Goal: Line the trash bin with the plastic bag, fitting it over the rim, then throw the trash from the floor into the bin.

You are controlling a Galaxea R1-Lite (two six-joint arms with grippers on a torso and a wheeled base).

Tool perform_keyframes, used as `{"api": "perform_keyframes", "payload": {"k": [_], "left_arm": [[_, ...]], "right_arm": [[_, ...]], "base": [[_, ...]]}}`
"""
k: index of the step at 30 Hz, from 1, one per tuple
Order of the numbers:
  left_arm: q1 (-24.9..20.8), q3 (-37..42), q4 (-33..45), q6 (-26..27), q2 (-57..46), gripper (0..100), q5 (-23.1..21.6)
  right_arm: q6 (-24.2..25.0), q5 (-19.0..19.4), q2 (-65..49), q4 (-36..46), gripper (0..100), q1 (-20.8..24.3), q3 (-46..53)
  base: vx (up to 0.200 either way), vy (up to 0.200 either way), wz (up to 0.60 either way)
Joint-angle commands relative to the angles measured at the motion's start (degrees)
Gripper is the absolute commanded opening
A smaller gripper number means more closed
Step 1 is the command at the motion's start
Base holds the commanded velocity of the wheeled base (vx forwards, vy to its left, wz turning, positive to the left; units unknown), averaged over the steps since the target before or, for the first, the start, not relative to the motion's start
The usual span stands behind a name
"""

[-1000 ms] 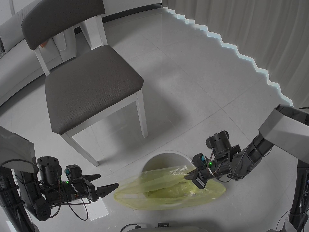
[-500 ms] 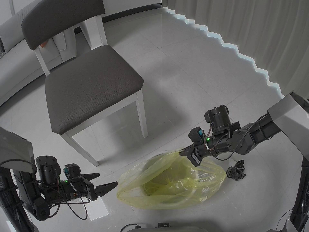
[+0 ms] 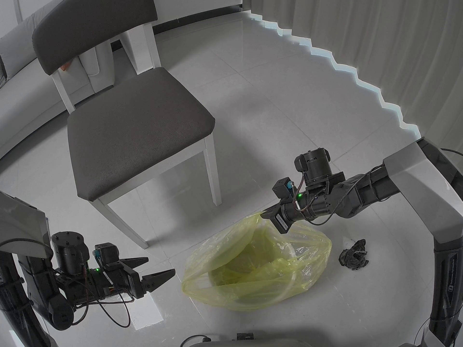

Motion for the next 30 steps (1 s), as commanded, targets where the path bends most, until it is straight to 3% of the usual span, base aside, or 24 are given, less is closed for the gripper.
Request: {"api": "perform_keyframes", "payload": {"k": [1, 6, 14, 25, 30], "left_arm": [[-0.1, 1.0, -1.0, 0.0, 0.2, 100, 0.0], [-0.1, 1.0, -1.0, 0.0, 0.2, 100, 0.0], [-1.0, 1.0, -1.0, 0.0, 0.2, 100, 0.0], [-6.7, -1.8, -1.0, 0.8, 3.7, 100, 0.6], [-11.5, -10.3, -1.0, 0.9, 9.7, 100, 6.5]], "right_arm": [[0.0, -0.6, 2.1, 0.0, 100, -0.1, -1.5], [2.9, -3.6, 3.1, -0.6, 100, -0.1, -3.5], [4.5, -3.9, 0.4, -1.9, 100, -0.9, -3.2], [-1.6, -3.9, -10.4, -1.9, 100, -5.1, 15.7], [-1.6, -3.9, -13.8, -1.9, 100, -5.4, 20.3]], "base": [[0.0, 0.0, 0.0], [0.0, 0.0, 0.0], [0.0, 0.0, 0.0], [0.0, 0.0, 0.0], [0.0, 0.0, 0.0]]}}
